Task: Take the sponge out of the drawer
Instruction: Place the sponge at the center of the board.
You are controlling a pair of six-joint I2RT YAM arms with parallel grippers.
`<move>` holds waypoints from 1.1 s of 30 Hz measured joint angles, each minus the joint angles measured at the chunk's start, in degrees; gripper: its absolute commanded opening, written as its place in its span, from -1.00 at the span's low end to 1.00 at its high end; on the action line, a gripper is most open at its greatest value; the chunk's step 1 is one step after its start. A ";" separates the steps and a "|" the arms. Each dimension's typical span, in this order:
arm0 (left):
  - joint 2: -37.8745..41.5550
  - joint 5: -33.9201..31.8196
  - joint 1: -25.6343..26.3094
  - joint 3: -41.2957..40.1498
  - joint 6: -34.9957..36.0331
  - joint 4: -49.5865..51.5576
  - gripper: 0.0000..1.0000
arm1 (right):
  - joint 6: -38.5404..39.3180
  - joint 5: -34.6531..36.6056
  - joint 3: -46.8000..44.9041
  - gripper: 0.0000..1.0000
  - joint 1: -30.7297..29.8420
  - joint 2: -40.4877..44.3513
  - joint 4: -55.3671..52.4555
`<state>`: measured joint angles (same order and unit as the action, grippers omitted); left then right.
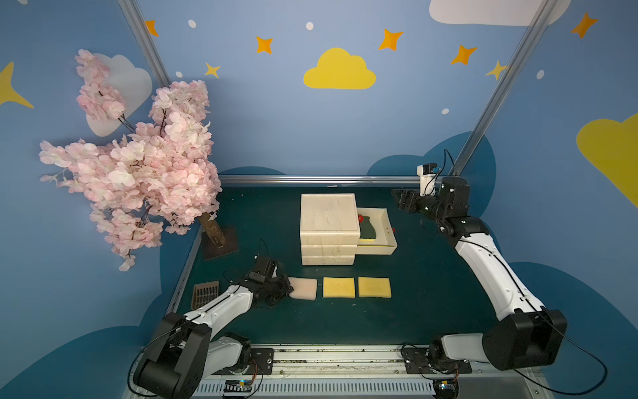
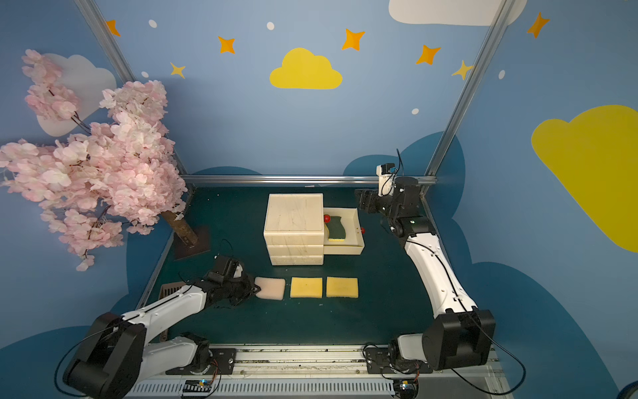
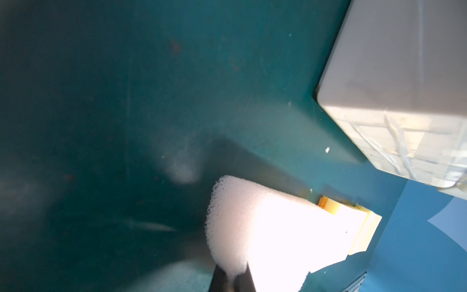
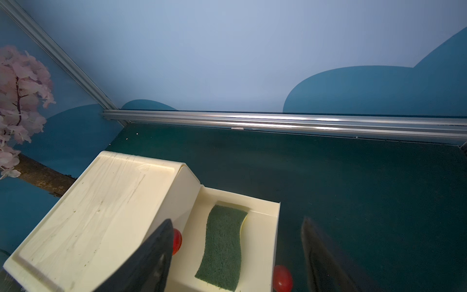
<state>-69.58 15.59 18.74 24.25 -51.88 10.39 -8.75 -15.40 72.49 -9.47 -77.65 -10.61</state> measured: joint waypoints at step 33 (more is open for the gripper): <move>2.32 -2.25 0.00 0.37 -0.79 2.62 0.09 | 0.17 0.98 -0.83 0.58 0.61 0.00 -0.42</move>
<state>-67.26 13.34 18.74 24.62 -52.66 13.02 -8.58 -14.41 71.66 -8.86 -77.65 -11.03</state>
